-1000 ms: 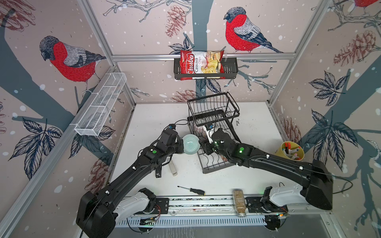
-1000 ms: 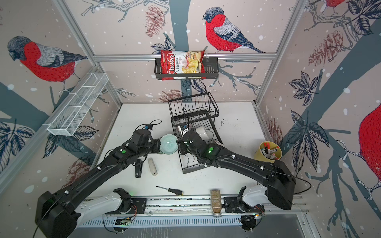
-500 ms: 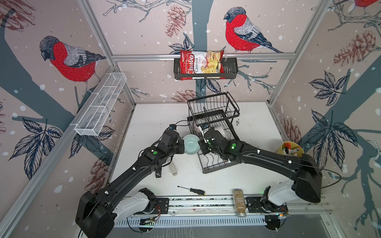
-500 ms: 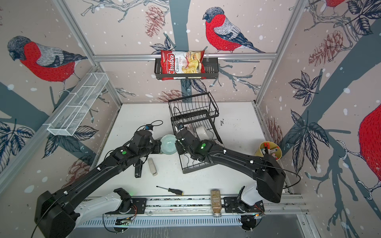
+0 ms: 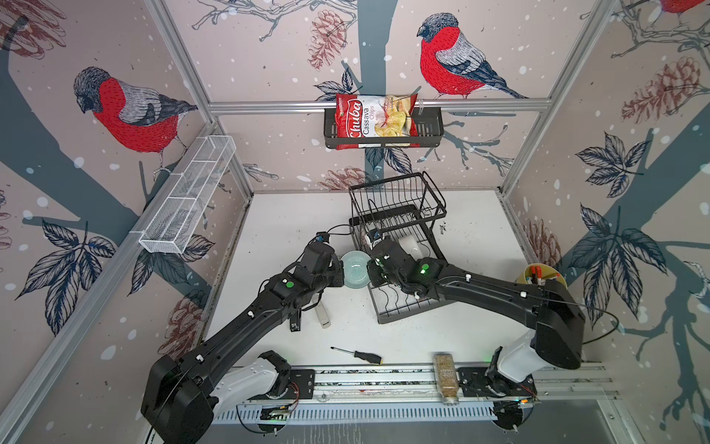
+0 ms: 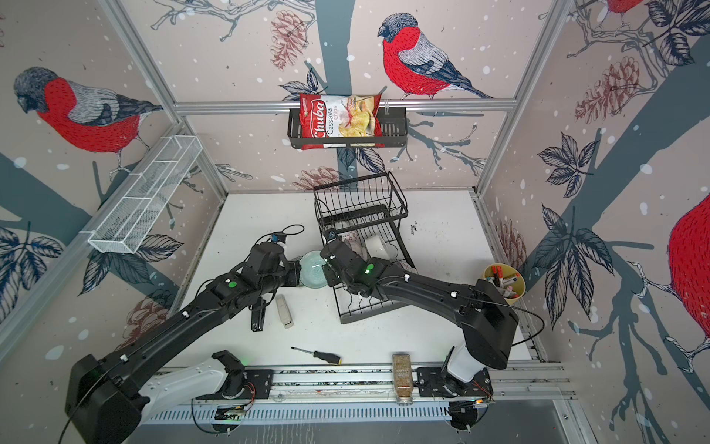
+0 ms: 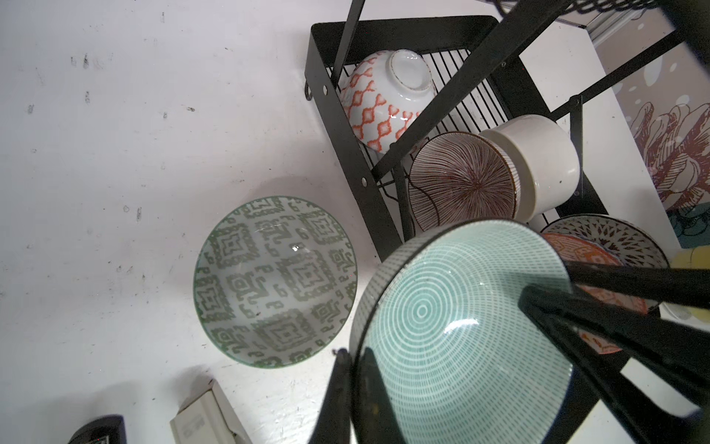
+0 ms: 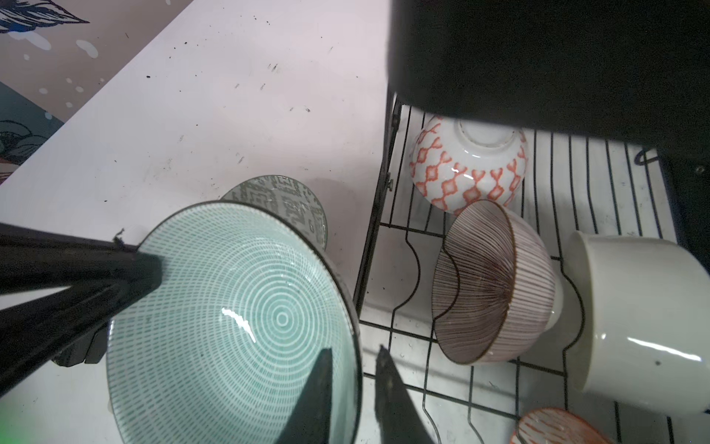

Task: Load the bowls into the dish rack
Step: 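Open the left gripper and draw back while the right carries the bowl to the rack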

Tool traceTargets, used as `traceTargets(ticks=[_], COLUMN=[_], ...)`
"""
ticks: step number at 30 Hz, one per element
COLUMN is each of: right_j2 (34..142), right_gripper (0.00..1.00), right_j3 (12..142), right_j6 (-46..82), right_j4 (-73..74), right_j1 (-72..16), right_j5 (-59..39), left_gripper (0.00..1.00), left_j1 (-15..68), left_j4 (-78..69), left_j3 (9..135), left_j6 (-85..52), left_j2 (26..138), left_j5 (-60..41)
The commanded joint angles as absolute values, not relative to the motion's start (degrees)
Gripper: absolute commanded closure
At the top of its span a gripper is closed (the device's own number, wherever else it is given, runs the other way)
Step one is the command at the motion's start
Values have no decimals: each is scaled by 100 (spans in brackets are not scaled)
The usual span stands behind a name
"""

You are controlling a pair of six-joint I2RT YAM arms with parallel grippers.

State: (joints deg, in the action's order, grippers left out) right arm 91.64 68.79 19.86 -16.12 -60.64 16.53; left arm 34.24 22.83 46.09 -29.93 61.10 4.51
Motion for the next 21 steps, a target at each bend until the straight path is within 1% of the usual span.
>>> traceTargets(ticks=[1,6,10,11,13,15,16,18,21], right_j2=[9231,9246,9258,9264,9294,9327,9341,9337,9301], right_gripper=[87,100,100,100,100,100,100,100,100], right_j3=[6976,6987,6992,7003,7035,7071,7087,7087,7060], right_j6=[2076,2097,2098,2100,2078,2067,2058,2026,1964], right_j4=[-1532,-1538,-1588,-1614,-1689,-1797,-1839,-1927,-2073], right_j1=[-6064,-6071,-6113,-6141,-6228,-6348,-6396,-6524,-6730], right_j5=[1828,1939,2118,2209,2418,2770,2921,3279,3903], left_gripper=[100,100,100,96,82,60,53,35,20], left_j1=[3428,3428,3423,3427,3425,3424,3427,3423,3421], left_j4=[1924,1848,1740,1699,1629,1542,1512,1452,1353], left_j3=[4589,4553,4490,4475,4421,4356,4330,4265,4137], left_j6=[-2967,-2972,-2980,-2986,-3008,-3032,-3034,-3047,-3036], left_j2=[6098,6104,6141,6144,6147,6097,6067,5959,5733], left_j5=[426,420,397,374,322,299,291,333,438])
